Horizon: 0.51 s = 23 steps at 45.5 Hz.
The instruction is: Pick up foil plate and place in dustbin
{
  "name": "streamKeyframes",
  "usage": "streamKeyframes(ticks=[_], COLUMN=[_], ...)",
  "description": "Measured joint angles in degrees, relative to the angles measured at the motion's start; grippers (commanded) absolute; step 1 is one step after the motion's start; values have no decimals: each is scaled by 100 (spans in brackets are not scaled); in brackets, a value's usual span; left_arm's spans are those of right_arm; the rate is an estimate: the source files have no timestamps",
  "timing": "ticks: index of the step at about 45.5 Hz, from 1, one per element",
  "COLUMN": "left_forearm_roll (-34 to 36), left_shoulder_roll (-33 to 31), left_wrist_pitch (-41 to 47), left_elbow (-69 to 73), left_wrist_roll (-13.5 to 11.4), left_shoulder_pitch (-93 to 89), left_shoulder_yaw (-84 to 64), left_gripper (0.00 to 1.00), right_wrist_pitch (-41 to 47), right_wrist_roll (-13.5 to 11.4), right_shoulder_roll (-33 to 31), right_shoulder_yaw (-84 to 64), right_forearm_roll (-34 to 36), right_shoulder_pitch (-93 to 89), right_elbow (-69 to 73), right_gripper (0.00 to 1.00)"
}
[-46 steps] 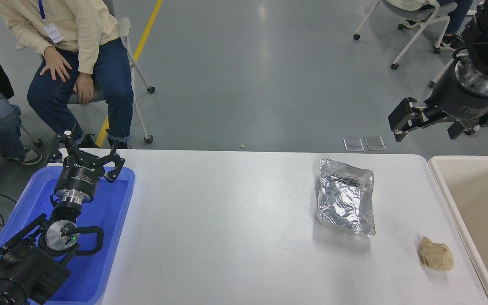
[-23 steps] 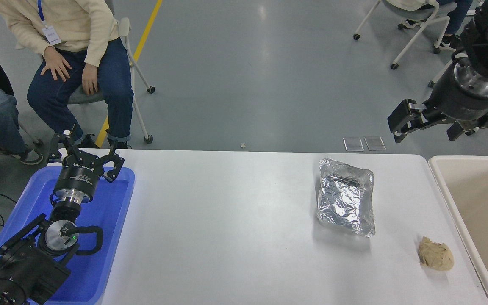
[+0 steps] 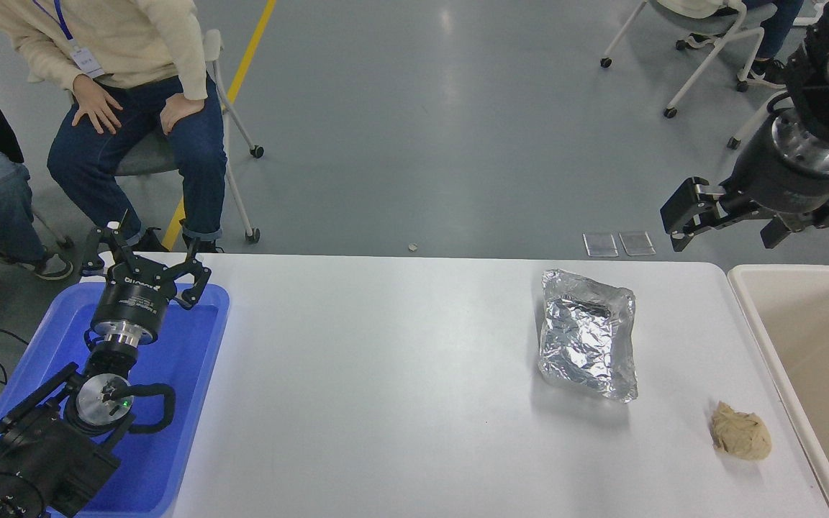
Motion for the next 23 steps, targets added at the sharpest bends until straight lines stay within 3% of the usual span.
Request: streamKeyframes(ticks=[23], left_forearm_roll=[0], left_shoulder_roll=[0], left_wrist_pitch=[-5], left_elbow=[0], left_wrist_roll=[0], left_shoulder_pitch=[3], left_shoulder_yaw=[0], left_gripper=[100], right_wrist_pitch=[0], right_wrist_roll=[2], right_shoulder_roll=[-22], right_shoulder_yaw=[306], right_forearm_roll=[256], right_shoulder_pitch=[-480], right_elbow=[-69], right_gripper=[100])
